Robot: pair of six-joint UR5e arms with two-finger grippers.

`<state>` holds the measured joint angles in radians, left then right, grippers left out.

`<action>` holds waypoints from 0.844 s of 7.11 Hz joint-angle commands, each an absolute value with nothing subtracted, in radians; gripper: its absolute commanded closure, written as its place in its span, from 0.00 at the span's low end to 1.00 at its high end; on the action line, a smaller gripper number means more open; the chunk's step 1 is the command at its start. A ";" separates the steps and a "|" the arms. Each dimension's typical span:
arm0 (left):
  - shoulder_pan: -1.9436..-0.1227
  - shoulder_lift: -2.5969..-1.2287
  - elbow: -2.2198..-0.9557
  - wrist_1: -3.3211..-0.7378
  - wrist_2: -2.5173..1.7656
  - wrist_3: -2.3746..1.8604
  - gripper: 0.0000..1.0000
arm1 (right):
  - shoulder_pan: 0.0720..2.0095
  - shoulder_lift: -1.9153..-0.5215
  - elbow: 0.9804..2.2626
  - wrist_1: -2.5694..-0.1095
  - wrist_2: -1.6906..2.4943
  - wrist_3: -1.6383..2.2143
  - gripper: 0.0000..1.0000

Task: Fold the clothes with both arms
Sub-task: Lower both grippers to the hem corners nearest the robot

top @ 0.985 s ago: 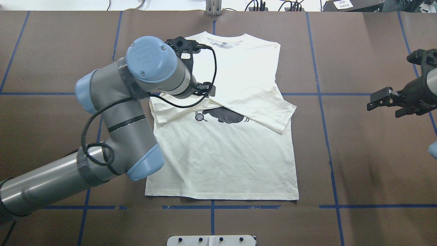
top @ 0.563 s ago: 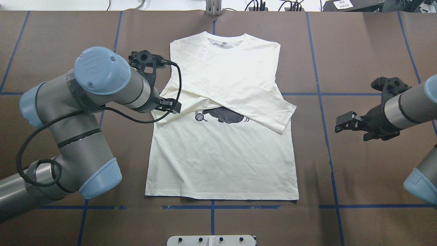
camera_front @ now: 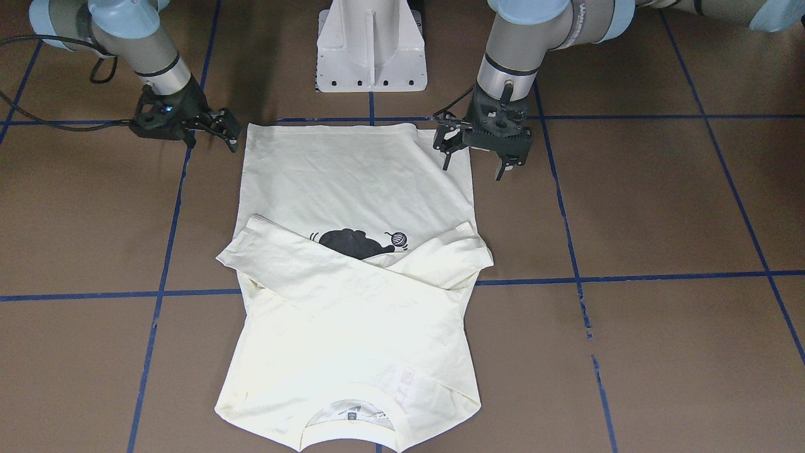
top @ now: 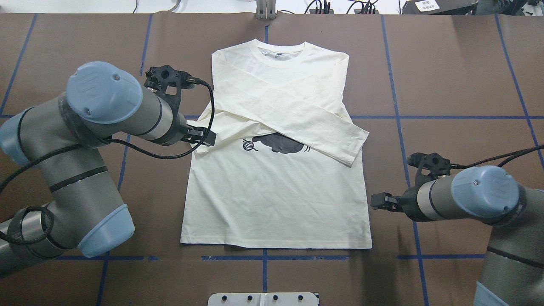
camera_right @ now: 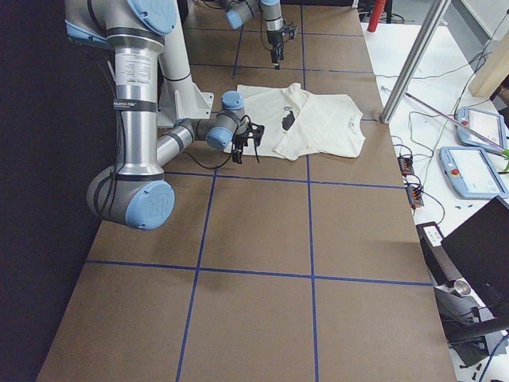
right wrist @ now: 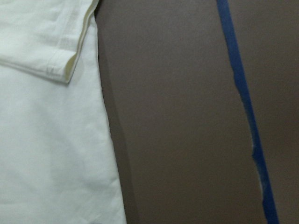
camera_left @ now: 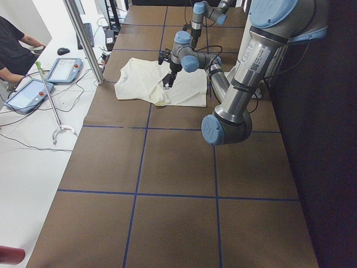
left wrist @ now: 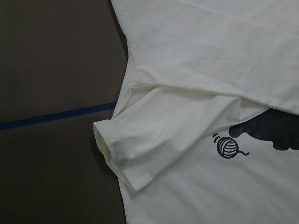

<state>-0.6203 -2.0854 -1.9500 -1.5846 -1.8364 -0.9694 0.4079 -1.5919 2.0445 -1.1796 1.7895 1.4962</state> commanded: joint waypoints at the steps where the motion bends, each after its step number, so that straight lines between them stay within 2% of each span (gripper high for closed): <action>1: -0.620 -2.085 -1.959 -1.585 -1.838 -0.969 0.01 | 0.327 -1.566 2.036 -1.183 1.755 1.503 0.01; 3: -0.621 -2.085 -1.960 -1.583 -1.838 -0.969 0.01 | 0.295 -1.546 2.017 -1.183 1.753 1.503 0.03; 4: -0.621 -2.085 -1.963 -1.583 -1.838 -0.969 0.01 | 0.287 -1.546 2.014 -1.184 1.755 1.503 0.08; 5: -0.621 -2.085 -1.967 -1.585 -1.838 -0.969 0.01 | 0.279 -1.546 2.010 -1.184 1.758 1.503 0.17; 6: -0.621 -2.085 -1.967 -1.585 -1.838 -0.969 0.01 | 0.278 -1.537 2.006 -1.184 1.761 1.503 0.30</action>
